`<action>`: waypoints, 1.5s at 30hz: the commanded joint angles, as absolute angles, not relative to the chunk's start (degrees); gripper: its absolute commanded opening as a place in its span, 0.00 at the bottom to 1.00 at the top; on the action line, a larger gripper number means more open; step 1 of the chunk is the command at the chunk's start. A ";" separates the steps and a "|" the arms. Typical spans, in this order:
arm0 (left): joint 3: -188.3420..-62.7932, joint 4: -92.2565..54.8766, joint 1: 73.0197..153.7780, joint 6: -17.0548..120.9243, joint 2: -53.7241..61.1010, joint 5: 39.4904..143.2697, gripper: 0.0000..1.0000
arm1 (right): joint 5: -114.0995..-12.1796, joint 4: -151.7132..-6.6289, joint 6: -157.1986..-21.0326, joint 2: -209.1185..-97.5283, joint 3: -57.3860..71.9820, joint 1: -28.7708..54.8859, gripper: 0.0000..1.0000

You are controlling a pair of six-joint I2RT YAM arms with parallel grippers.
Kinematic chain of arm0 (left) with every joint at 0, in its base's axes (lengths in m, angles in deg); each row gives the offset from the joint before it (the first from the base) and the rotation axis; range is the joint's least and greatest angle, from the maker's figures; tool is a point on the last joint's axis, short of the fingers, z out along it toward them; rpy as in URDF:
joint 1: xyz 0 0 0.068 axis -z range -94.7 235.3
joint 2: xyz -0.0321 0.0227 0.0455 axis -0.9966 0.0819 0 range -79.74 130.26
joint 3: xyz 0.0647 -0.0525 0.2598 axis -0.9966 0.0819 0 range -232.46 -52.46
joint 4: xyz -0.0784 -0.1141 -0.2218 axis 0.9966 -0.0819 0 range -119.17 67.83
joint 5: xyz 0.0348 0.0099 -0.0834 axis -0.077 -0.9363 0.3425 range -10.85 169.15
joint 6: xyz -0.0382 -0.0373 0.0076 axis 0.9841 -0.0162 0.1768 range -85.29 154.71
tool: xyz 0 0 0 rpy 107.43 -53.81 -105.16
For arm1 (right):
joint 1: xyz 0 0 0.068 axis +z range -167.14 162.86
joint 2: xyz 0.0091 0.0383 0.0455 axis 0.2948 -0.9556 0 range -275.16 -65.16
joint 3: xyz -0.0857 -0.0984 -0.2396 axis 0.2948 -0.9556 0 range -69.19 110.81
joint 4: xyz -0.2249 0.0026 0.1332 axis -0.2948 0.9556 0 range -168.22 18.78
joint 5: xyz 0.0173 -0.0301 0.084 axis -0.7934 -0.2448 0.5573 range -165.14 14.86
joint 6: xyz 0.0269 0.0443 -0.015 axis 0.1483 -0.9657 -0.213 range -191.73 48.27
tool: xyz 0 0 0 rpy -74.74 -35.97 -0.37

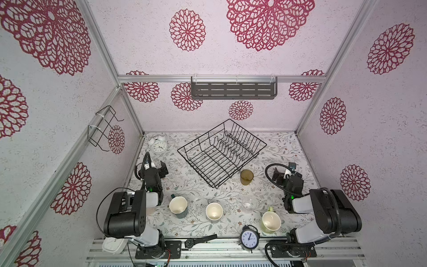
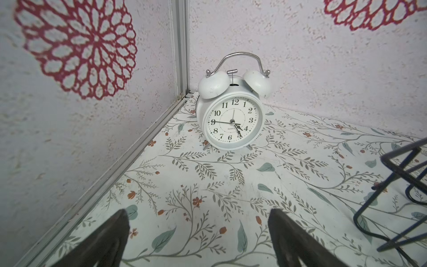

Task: Load cups into a dish rack
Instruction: Pick up the cup from the center of the table.

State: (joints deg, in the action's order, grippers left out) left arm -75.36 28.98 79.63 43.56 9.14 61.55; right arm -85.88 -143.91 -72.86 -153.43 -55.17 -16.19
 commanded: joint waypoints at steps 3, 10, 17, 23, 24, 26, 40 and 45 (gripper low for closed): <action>-76.10 29.42 79.33 43.68 9.29 60.87 0.97 | -86.28 -145.54 -72.61 -152.96 -54.03 -16.00 0.99; -76.17 29.42 79.37 43.72 9.30 60.81 0.97 | -86.21 -145.54 -72.69 -152.96 -53.99 -16.00 0.99; -76.10 29.42 79.33 43.69 9.29 60.79 0.97 | -86.10 -145.35 -72.70 -153.05 -53.91 -16.05 0.99; -76.09 29.46 79.32 43.68 9.31 60.78 0.97 | -86.03 -145.51 -72.79 -152.92 -54.03 -16.03 0.99; -76.03 29.46 79.37 43.68 9.29 60.82 0.97 | -85.84 -145.69 -72.91 -152.87 -54.14 -16.08 0.99; -76.09 29.51 79.33 43.69 9.29 60.79 0.97 | -87.27 -147.01 -73.95 -151.81 -55.36 -16.30 0.99; -87.11 -4.95 79.89 47.93 -7.73 58.66 0.97 | -100.10 -89.47 -103.33 -128.80 -32.19 -18.55 0.99; -99.15 -31.28 80.49 56.40 -17.25 61.42 0.97 | -91.23 -82.88 -106.46 -123.33 -29.50 -19.35 0.97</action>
